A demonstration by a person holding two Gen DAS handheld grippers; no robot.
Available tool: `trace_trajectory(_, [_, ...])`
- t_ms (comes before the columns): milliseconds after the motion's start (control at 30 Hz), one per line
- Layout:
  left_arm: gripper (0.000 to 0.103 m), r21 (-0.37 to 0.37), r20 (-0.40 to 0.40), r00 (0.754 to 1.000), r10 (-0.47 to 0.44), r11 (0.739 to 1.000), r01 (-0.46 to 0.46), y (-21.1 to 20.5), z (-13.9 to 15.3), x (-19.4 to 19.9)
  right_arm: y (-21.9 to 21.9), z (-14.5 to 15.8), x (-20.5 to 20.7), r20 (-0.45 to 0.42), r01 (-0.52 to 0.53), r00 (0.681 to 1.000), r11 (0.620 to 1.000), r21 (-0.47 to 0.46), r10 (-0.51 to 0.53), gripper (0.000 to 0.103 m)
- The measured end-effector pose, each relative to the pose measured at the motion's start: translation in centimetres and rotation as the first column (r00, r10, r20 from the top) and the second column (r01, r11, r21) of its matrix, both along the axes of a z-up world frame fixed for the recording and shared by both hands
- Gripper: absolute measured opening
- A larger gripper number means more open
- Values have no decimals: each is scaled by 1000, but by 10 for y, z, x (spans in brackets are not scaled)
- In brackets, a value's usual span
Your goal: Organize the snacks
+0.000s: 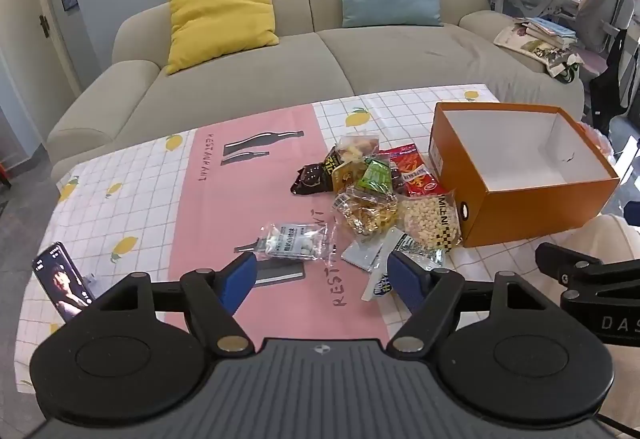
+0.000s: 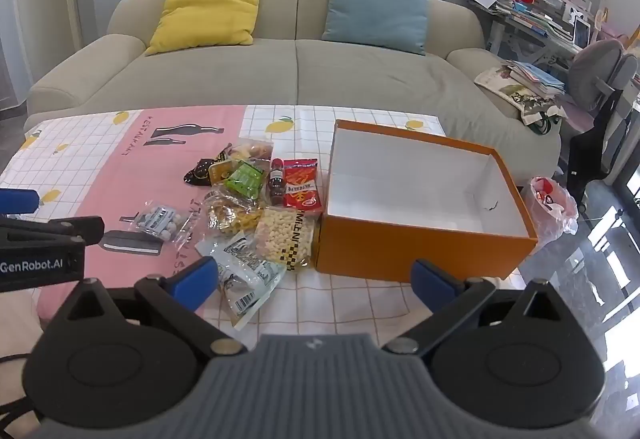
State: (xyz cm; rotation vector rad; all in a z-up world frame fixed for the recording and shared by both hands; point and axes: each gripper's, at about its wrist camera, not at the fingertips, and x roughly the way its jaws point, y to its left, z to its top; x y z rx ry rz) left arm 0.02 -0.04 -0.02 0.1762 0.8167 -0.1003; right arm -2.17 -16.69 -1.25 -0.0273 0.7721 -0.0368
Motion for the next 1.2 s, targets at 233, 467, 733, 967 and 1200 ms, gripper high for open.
trace_trajectory(233, [87,-30,8,1000,-10,999,10,5,5,-3,0,0,2,-4,-1,1000,1000,2,1,100])
trace_trajectory(467, [87,-29,7,1000,-8,1000,9,5,4,-3,1,-3,0,-3,-1,1000,1000,0,1,100])
trace_trajectory(733, [87,-28,6,1000,-8,1000,8,4,3,-3,0,-1,0,-5,-3,1000,1000,1,3,100])
trace_trajectory(967, [87,-28,6,1000,-8,1000,8,3,3,-4,0,-1,0,-5,-3,1000,1000,1,3,100])
trace_trajectory(1200, [87,-26,6,1000,-7,1000,7,1,3,-3,0,-5,0,-9,3,1000,1000,4,-3,100])
